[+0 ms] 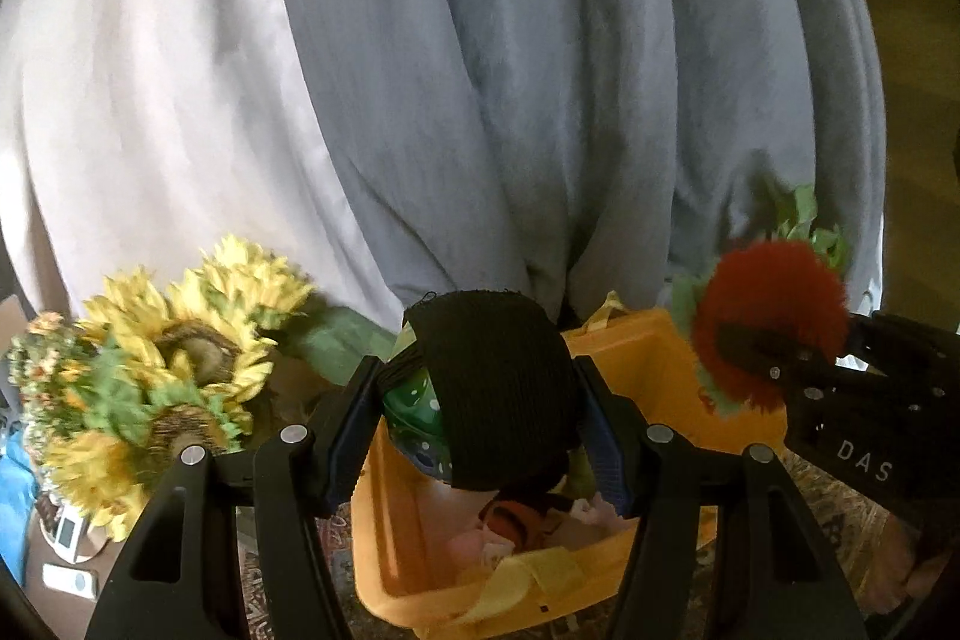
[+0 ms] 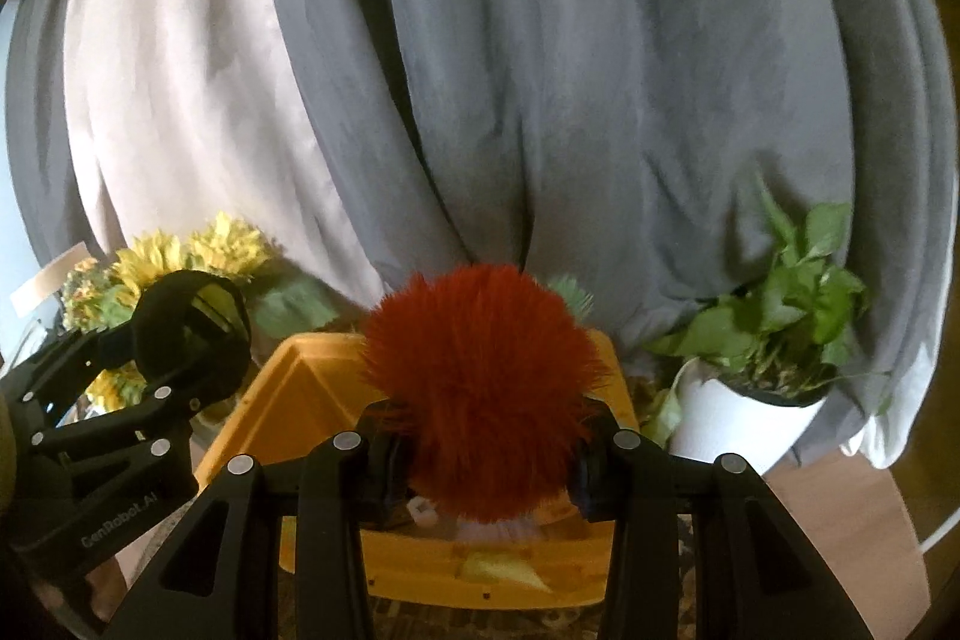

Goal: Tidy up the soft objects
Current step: 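Lift the green toy and red pompom and carry both over the crate, then open both tools to drop the green toy and pompom into the crate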

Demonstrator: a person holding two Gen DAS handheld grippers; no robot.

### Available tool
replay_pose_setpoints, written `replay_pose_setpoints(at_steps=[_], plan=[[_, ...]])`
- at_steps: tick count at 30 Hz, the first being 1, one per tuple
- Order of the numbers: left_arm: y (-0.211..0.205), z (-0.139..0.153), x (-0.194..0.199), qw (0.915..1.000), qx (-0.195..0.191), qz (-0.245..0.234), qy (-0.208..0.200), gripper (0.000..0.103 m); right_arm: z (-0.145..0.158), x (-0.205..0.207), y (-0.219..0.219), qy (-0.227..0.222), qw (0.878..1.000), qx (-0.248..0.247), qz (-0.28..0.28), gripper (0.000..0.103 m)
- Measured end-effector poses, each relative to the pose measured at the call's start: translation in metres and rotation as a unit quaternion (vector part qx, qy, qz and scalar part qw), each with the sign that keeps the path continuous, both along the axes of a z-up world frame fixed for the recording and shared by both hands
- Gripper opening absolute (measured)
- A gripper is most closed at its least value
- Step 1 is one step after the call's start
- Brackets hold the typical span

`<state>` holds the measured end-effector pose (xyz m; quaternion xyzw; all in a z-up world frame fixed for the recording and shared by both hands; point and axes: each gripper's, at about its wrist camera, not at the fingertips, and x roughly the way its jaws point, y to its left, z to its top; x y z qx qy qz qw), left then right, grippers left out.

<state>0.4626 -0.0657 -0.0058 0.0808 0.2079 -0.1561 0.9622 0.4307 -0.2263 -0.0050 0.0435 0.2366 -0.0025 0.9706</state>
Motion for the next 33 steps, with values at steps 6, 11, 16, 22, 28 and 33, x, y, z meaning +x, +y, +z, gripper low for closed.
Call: replay_pose_setpoints(at_steps=[6,11,16,22,28,33], plan=[[-0.007,-0.023,0.033,0.9990,0.006,-0.006,0.044,0.062,-0.022,0.035,-0.006,0.039,0.999,0.013,0.006,0.042],[-0.013,-0.041,0.052,0.9975,0.019,-0.007,0.068,0.062,-0.042,0.057,-0.010,0.068,0.998,0.016,0.008,0.042],[-0.016,-0.053,0.062,0.9956,0.026,-0.007,0.090,0.062,-0.054,0.069,-0.013,0.092,0.996,0.017,0.008,0.042],[-0.017,-0.068,0.074,0.9905,0.030,-0.015,0.134,0.064,-0.066,0.080,-0.014,0.119,0.993,0.015,0.014,0.049],[-0.019,-0.063,0.069,0.9929,0.043,-0.009,0.111,0.081,-0.071,0.083,-0.017,0.134,0.990,0.031,0.013,0.061],[-0.014,-0.051,0.058,0.9939,0.035,0.013,0.104,0.083,-0.065,0.076,-0.019,0.130,0.991,0.031,0.002,0.065]])
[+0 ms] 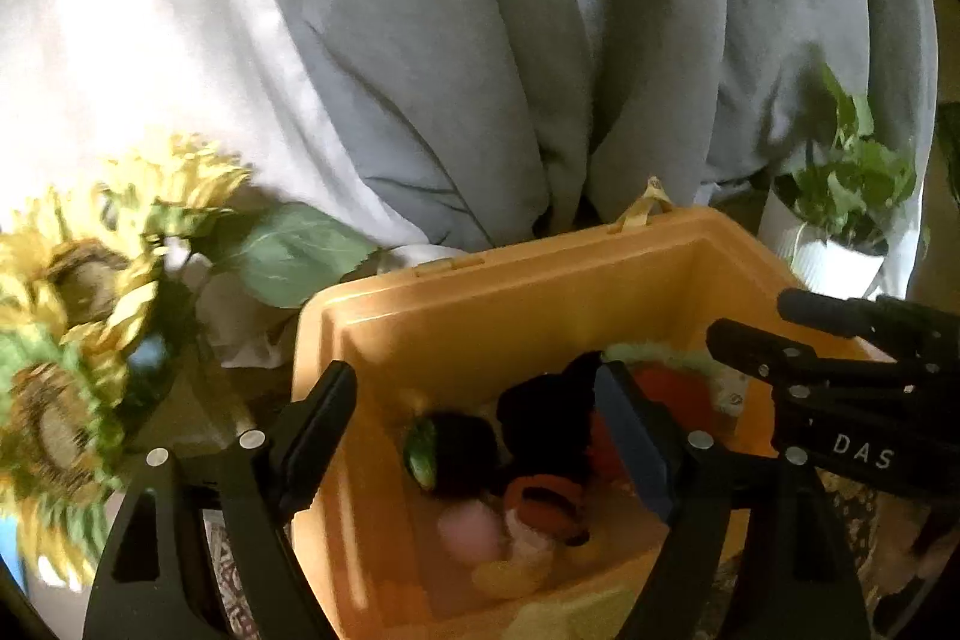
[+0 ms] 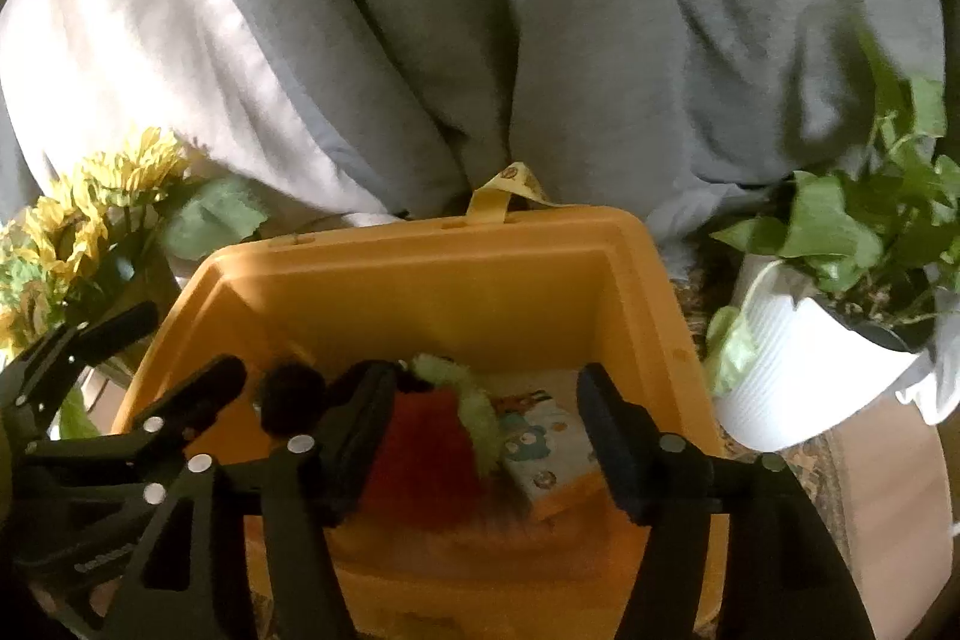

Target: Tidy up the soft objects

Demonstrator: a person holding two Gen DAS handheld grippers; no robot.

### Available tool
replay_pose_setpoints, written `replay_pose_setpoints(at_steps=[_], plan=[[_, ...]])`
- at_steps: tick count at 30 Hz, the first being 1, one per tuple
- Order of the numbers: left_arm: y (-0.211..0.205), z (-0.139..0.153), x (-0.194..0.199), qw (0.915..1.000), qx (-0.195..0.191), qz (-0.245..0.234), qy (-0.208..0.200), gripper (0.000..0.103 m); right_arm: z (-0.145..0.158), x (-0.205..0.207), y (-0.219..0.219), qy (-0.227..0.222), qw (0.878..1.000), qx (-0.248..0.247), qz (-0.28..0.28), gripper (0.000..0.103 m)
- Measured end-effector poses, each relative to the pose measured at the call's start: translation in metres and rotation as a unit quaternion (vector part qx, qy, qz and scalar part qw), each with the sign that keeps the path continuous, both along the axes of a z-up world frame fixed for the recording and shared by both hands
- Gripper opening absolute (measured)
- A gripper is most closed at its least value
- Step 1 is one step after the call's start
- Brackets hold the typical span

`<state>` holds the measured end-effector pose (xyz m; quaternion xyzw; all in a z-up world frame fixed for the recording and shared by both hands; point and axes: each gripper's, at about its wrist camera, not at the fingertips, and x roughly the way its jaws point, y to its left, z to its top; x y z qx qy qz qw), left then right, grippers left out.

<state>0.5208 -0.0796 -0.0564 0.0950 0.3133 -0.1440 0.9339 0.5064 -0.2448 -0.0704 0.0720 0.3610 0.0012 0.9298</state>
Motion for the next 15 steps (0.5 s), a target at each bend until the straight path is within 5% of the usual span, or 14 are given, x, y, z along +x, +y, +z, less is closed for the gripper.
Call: replay_pose_setpoints(at_steps=[10,15], plan=[[0.025,0.037,-0.062,0.9976,-0.023,0.056,-0.034,0.089,0.037,-0.053,0.009,-0.041,0.999,-0.008,-0.013,0.065],[0.039,0.058,-0.107,0.9939,-0.021,0.082,-0.071,0.093,0.057,-0.090,0.020,-0.066,0.998,-0.013,-0.009,0.075]])
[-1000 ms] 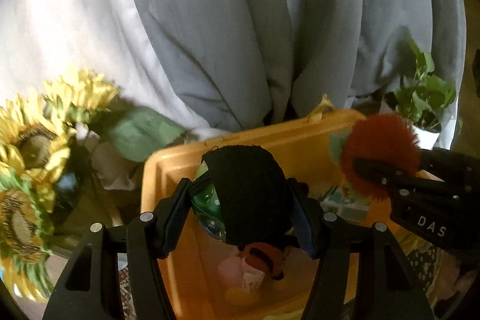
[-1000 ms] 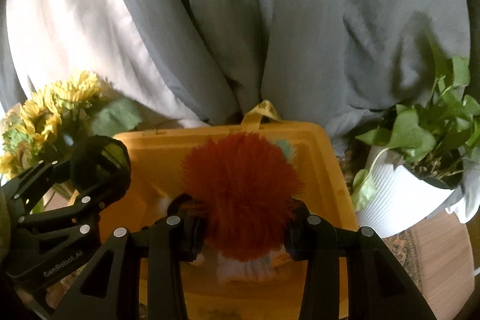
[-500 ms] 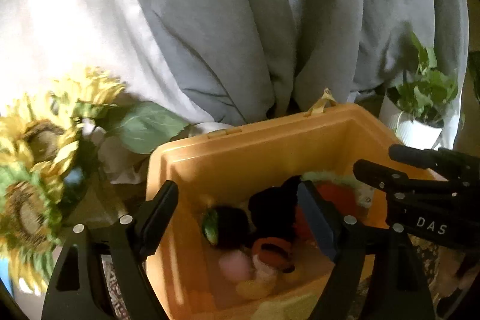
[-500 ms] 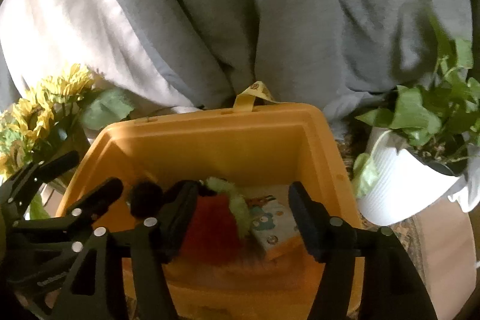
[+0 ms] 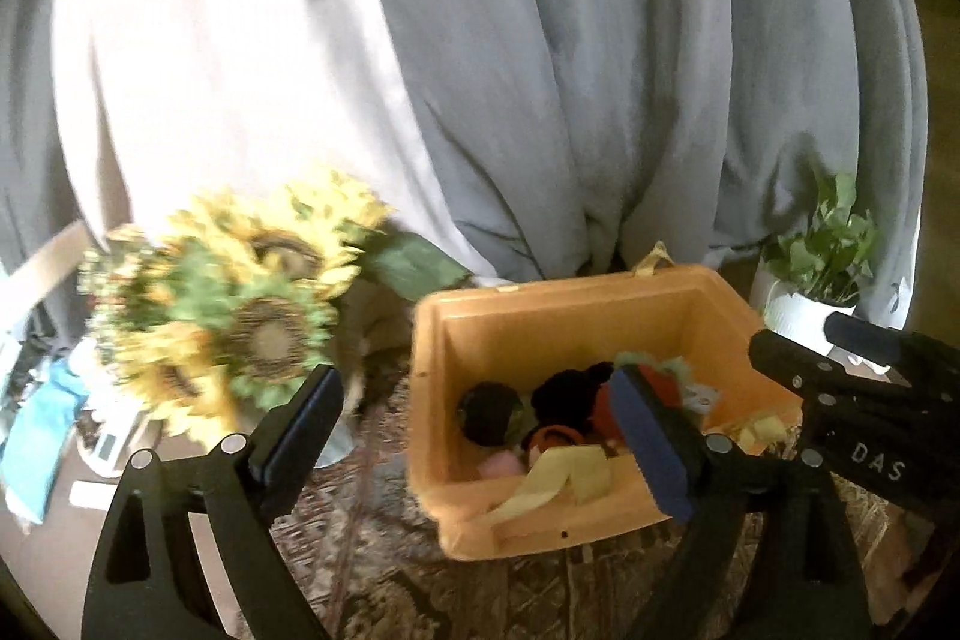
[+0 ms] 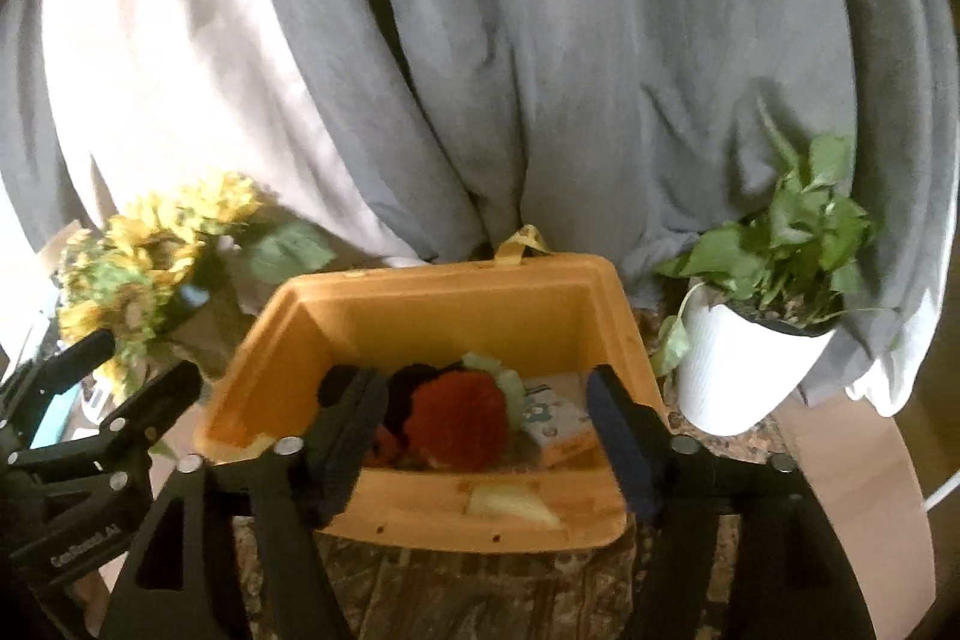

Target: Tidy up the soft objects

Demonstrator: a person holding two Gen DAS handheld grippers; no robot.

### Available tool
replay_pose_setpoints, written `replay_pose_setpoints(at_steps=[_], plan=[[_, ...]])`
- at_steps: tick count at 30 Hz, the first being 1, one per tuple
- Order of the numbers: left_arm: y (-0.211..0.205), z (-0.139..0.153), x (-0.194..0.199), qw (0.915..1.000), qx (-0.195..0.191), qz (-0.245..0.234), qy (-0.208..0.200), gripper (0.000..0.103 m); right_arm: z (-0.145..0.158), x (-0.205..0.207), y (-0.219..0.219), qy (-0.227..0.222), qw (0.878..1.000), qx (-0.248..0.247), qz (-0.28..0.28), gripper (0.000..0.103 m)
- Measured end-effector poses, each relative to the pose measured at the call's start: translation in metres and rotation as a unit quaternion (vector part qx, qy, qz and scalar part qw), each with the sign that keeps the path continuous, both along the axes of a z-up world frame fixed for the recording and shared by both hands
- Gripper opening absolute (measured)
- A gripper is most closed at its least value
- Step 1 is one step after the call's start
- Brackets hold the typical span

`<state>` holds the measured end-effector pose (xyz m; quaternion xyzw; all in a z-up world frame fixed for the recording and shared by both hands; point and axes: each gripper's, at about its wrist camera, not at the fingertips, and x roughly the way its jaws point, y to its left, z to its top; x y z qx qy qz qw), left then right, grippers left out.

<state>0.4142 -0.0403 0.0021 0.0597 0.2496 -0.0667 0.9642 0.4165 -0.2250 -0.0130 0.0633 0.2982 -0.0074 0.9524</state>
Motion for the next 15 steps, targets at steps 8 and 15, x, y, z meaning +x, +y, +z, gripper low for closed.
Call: replay_pose_setpoints(at_steps=[8,15], plan=[[0.024,0.021,-0.063,0.9981,0.006,0.025,-0.055,0.103,0.020,-0.058,0.019,-0.025,1.000,-0.004,-0.008,0.077],[0.040,0.021,-0.098,0.9980,0.006,0.006,-0.063,0.103,0.024,-0.110,0.033,-0.033,0.999,-0.006,-0.040,0.077]])
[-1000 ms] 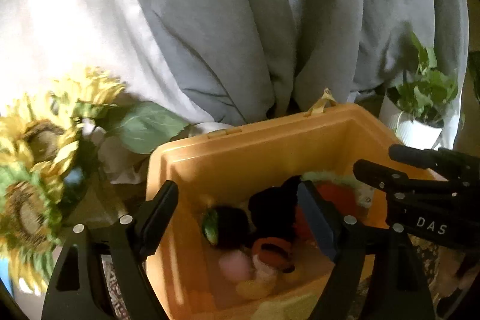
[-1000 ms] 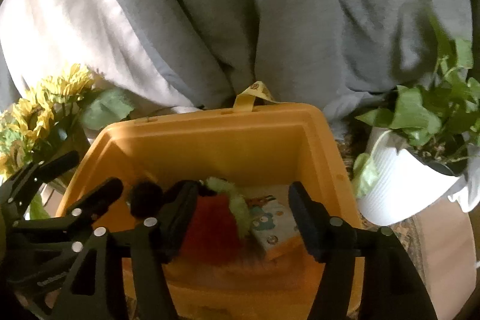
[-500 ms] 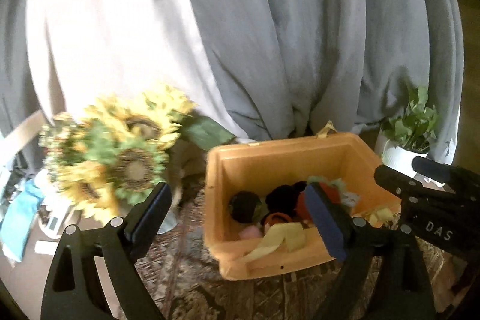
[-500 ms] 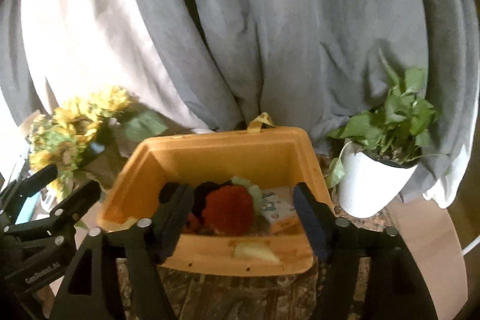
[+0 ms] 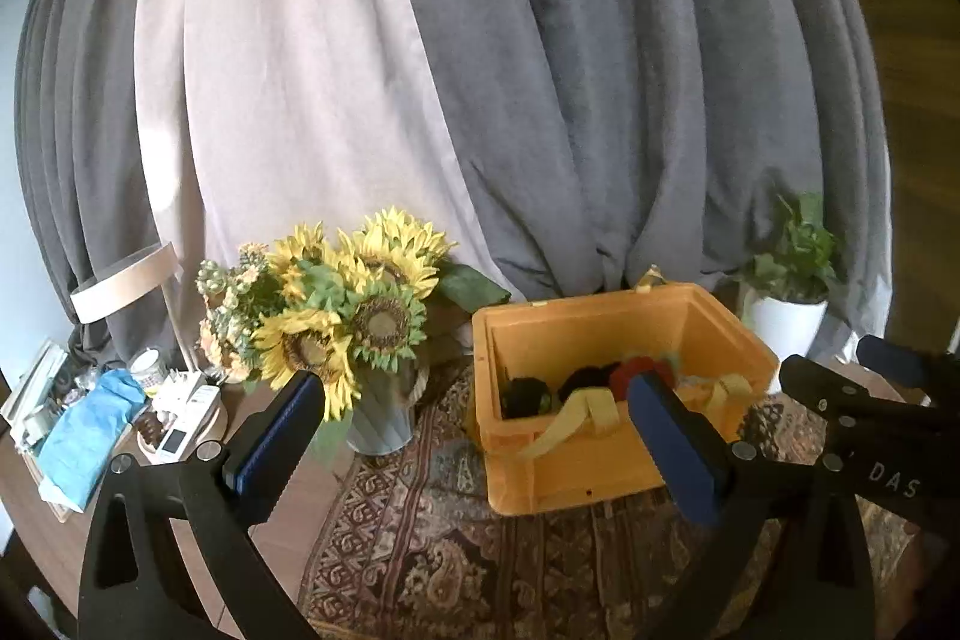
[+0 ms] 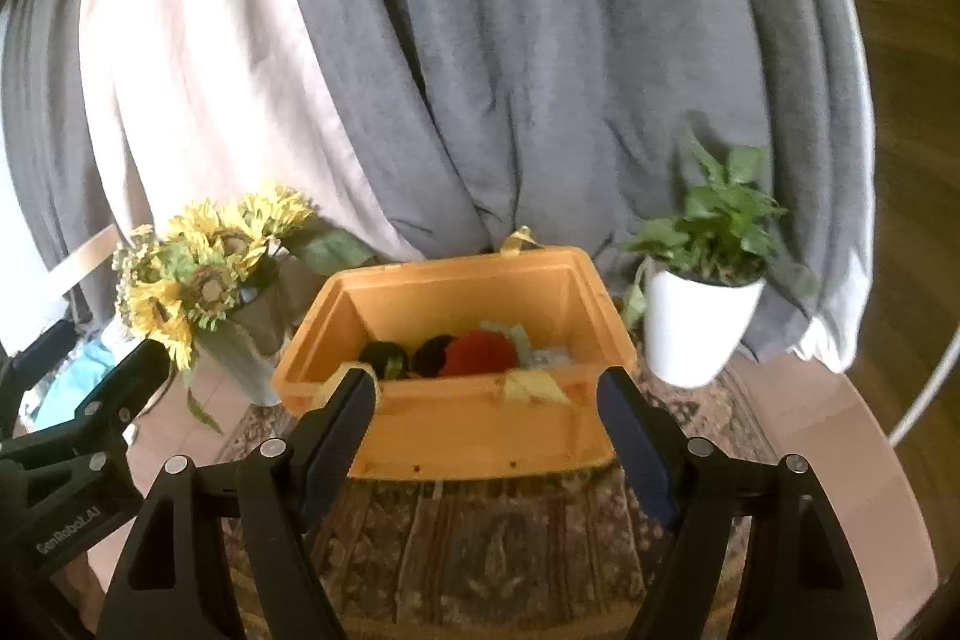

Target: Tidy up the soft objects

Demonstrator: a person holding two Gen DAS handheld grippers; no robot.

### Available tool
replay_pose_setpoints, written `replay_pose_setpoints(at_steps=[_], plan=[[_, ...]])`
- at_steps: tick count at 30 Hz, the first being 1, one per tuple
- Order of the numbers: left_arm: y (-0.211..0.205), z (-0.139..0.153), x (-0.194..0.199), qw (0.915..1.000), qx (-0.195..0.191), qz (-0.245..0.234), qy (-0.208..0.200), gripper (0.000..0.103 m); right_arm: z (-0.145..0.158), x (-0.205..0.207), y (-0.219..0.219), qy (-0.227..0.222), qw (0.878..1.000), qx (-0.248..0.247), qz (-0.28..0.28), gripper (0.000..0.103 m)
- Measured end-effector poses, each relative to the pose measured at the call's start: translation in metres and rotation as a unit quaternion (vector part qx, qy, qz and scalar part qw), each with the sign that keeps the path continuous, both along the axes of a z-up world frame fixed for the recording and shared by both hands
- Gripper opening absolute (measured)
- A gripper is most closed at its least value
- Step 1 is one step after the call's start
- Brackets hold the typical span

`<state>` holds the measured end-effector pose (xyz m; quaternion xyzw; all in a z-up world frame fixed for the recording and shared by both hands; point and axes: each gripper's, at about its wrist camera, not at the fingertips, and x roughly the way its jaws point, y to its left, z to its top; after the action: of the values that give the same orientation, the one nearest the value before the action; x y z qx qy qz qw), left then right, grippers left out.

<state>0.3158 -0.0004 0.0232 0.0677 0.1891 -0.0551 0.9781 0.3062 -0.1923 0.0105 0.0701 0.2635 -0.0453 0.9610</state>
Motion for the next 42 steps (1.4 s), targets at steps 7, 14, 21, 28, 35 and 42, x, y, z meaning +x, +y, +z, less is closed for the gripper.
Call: replay_pose_setpoints(at_steps=[7,14,21,28,35,42], plan=[[0.008,-0.004,-0.033,0.9999,-0.008,-0.010,0.007,0.103,0.001,-0.039,0.011,-0.008,1.000,-0.006,-0.012,0.077],[0.009,-0.002,-0.070,1.0000,-0.002,-0.006,0.004,0.103,0.008,-0.075,0.013,-0.022,1.000,-0.015,-0.008,0.077],[0.005,-0.002,-0.113,0.9999,-0.003,0.013,-0.006,0.103,0.011,-0.110,0.008,-0.027,0.999,-0.018,0.003,0.077],[0.003,0.000,-0.156,0.9995,-0.012,0.024,-0.017,0.103,0.011,-0.154,0.001,-0.036,0.999,-0.018,-0.001,0.082],[0.000,0.004,-0.202,0.9992,-0.017,0.022,-0.030,0.103,0.014,-0.200,-0.003,-0.048,0.999,-0.010,-0.007,0.082],[-0.002,0.005,-0.236,0.9993,-0.024,0.009,-0.027,0.103,0.017,-0.240,-0.008,-0.053,0.998,-0.012,-0.011,0.082]])
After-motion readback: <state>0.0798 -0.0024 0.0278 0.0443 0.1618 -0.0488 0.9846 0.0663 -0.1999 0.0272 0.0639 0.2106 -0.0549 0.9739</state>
